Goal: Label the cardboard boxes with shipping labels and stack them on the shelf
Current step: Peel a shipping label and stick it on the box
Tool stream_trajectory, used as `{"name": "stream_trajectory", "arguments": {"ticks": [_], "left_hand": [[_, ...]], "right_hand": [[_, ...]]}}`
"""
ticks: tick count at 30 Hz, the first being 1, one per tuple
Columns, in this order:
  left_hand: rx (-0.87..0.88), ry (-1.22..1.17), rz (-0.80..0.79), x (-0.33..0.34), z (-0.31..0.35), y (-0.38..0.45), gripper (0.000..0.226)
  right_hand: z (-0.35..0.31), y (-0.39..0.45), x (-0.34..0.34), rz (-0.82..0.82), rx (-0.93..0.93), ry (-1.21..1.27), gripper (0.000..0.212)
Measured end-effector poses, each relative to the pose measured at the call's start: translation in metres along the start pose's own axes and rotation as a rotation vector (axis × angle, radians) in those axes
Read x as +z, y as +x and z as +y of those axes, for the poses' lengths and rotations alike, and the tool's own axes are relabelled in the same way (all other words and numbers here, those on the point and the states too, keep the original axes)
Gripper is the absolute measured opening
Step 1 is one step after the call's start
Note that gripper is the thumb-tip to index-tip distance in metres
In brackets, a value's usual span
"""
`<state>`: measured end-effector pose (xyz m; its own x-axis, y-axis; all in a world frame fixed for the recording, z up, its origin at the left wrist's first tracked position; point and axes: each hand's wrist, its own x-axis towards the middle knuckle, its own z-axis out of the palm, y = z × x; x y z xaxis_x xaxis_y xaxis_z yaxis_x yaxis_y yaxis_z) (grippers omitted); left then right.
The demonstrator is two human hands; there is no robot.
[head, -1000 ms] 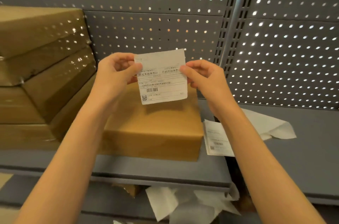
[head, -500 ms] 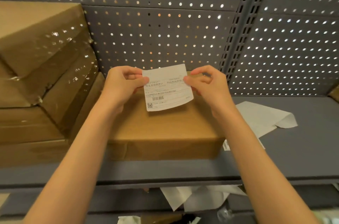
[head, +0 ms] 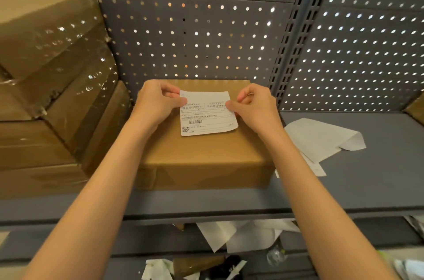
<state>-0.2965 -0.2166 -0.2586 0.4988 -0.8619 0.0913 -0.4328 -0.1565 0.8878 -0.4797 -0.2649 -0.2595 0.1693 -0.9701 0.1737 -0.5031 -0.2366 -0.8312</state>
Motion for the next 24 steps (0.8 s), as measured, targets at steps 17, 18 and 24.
{"name": "stream_trajectory", "arguments": {"ticks": [17, 18, 24], "left_hand": [[0.057, 0.240, 0.051, 0.0071, -0.0005, -0.0040, 0.020], [0.064, 0.252, 0.048, 0.0076, -0.0006, -0.0038, 0.020], [0.111, 0.361, 0.033, 0.0082, -0.0021, -0.0009, 0.020]], "right_hand": [[0.0025, 0.0000, 0.0090, 0.019, -0.061, -0.129, 0.028], [0.0023, 0.0002, 0.0089, 0.014, -0.063, -0.137, 0.026], [0.0018, 0.0019, 0.0094, -0.017, -0.068, -0.157, 0.016]]}}
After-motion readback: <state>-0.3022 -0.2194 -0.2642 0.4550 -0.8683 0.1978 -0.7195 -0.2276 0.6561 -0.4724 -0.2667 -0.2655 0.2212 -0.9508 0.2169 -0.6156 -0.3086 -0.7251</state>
